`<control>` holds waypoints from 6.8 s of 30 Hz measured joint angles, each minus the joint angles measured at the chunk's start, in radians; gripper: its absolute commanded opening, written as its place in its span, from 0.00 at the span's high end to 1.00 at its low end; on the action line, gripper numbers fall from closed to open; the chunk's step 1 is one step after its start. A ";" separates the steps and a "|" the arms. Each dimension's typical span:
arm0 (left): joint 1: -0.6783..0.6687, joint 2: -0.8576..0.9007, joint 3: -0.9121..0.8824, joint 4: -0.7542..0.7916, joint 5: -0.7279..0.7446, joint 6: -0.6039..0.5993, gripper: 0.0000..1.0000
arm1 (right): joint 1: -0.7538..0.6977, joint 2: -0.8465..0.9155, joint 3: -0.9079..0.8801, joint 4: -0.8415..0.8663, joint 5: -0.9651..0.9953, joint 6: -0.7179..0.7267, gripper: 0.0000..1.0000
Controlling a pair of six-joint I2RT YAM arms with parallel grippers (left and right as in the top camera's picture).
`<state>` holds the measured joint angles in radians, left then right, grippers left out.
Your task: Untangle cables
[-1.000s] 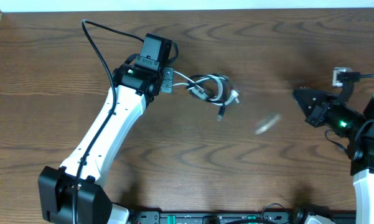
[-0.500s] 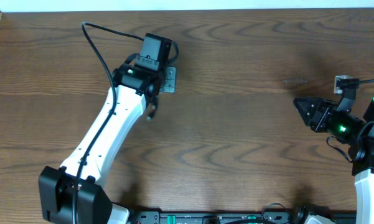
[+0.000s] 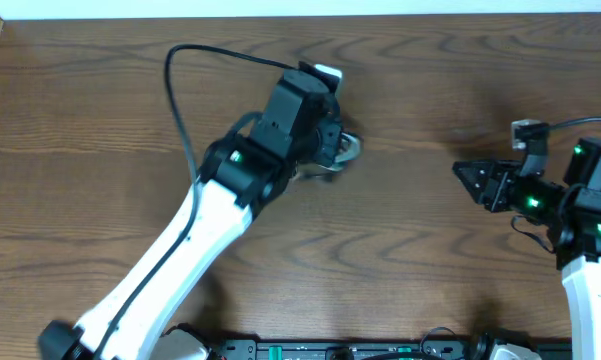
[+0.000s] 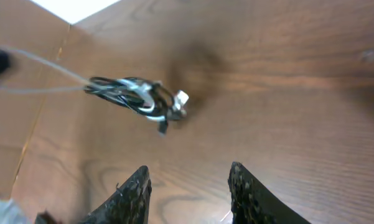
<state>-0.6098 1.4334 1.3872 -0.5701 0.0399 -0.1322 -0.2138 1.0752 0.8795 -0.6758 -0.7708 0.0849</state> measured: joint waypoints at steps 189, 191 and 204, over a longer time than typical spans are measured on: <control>-0.033 -0.245 -0.008 -0.078 -0.098 -0.080 0.92 | 0.313 0.452 0.002 0.377 0.452 0.138 0.99; -0.033 -0.259 -0.008 -0.081 -0.124 -0.080 0.92 | 0.276 0.452 0.002 0.365 0.467 0.146 0.99; 0.154 -0.346 -0.008 -0.104 -0.138 -0.077 0.92 | 0.087 0.452 0.002 0.237 0.544 0.222 0.99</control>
<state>-0.4553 1.0878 1.3796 -0.6743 -0.0982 -0.2089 -0.1272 1.5269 0.8814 -0.4389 -0.2272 0.3073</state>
